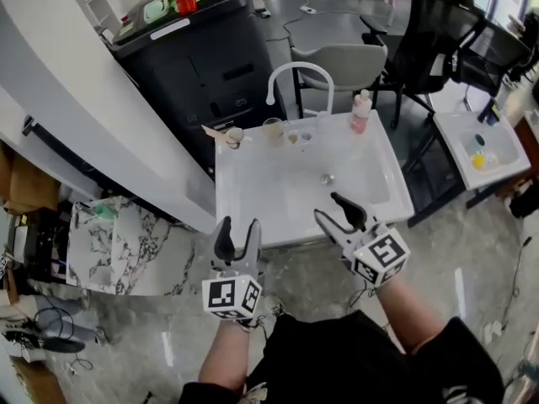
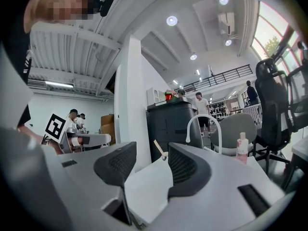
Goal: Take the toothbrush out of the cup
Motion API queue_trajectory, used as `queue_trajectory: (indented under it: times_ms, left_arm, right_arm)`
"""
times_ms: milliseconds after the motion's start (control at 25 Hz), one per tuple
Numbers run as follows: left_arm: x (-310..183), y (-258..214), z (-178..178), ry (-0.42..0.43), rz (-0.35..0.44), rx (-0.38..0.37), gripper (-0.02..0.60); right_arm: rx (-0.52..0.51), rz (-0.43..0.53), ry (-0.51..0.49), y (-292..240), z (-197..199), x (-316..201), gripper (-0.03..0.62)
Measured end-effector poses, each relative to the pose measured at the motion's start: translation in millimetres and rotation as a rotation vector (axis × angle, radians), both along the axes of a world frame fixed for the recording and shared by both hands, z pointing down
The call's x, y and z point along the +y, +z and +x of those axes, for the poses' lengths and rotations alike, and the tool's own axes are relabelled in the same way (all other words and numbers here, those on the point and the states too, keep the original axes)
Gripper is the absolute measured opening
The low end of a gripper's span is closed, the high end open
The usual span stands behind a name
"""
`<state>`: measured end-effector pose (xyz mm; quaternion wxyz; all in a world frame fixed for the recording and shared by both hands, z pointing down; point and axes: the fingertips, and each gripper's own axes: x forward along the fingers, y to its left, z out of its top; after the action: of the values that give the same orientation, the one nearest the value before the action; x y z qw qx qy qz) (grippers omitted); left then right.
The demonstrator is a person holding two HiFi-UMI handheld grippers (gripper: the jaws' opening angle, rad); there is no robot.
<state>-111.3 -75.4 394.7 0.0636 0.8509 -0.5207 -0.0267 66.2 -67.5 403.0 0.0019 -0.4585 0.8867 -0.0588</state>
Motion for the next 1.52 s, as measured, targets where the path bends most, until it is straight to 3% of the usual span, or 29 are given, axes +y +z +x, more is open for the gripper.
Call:
queue_trajectory:
  times_ms: [360, 680, 1120, 1520]
  left_arm:
    - [-56, -2, -93, 0.100, 0.001, 0.029, 0.235]
    - [-75, -6, -119, 0.177, 0.021, 0.033, 0.235]
    - [-84, -6, -105, 0.189, 0.016, 0.039, 0.235]
    - [-110, -1, -78, 0.145, 0.012, 0.026, 0.235]
  right_arm:
    - [0.027, 0.003, 0.088, -7, -100, -42, 0.209]
    - [0.029, 0.013, 0.144, -8, -137, -55, 0.212]
    - [0.026, 0.010, 0.153, -6, -125, -62, 0.218]
    - [0.041, -0.001, 0.091, 6, -95, -112, 0.224]
